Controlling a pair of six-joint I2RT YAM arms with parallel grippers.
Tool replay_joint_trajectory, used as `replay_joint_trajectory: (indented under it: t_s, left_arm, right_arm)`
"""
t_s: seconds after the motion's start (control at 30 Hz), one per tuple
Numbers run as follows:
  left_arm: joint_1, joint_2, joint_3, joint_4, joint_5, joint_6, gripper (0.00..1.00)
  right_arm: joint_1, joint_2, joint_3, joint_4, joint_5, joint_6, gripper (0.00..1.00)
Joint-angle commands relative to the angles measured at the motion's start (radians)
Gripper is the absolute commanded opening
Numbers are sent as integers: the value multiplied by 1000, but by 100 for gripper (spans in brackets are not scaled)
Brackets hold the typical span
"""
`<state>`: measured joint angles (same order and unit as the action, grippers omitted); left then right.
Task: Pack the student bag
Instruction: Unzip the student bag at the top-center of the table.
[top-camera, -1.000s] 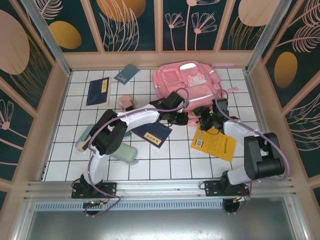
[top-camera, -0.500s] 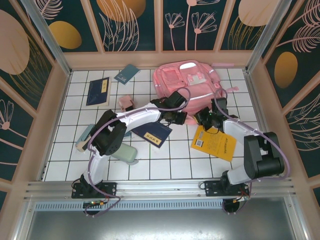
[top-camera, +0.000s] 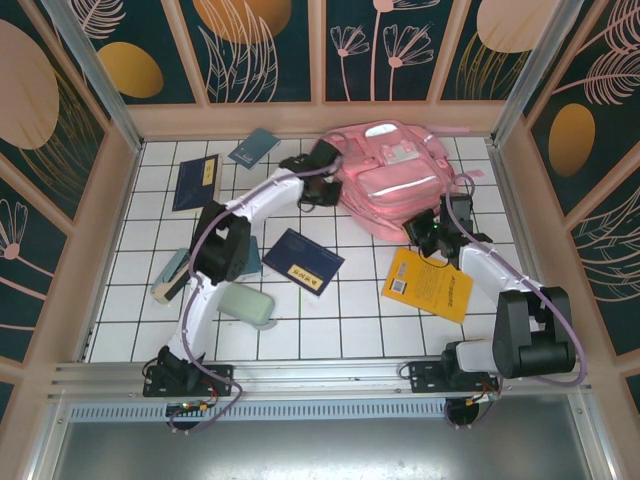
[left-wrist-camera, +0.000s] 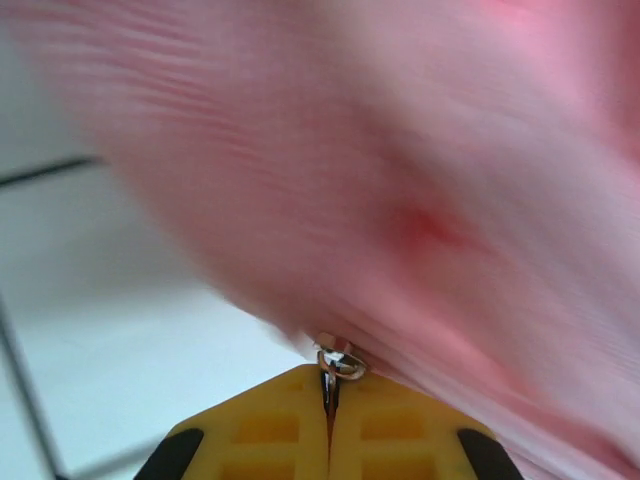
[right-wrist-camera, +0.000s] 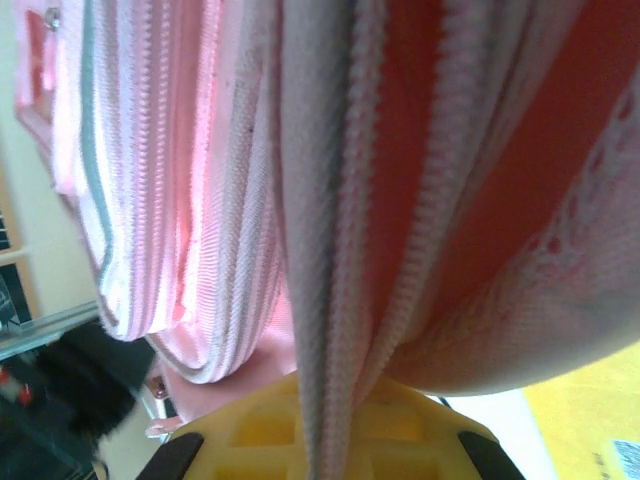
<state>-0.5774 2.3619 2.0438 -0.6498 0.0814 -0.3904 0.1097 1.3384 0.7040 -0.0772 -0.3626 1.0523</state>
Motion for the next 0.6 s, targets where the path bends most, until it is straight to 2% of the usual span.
replay_joint_trajectory:
  t_s: [0.0,0.07,0.13,0.23,0.37,0.57]
  left_arm:
    - [41,-58,-39,3,-21,24,0]
    - [36,-124,-141,60,-30,23,0]
    - [37,-170,-222,91,-95,18,0]
    - [59,-160,-245,78,-181,20,0]
    - [100,-96,-164,81,-250,-7,0]
    - [137,52,58,78,-252,-44,0]
  right_arm:
    - [-14,-18,0,-73,65,-40,0]
    - [-16,0,15,-71,63,-44,0]
    - [-19,13,32,-75,64,-53,0]
    - [-31,15,52,-91,57,-76,0]
    - [-59,4,61,-124,31,-116,0]
    - [-109,-19,54,-152,15,-162,0]
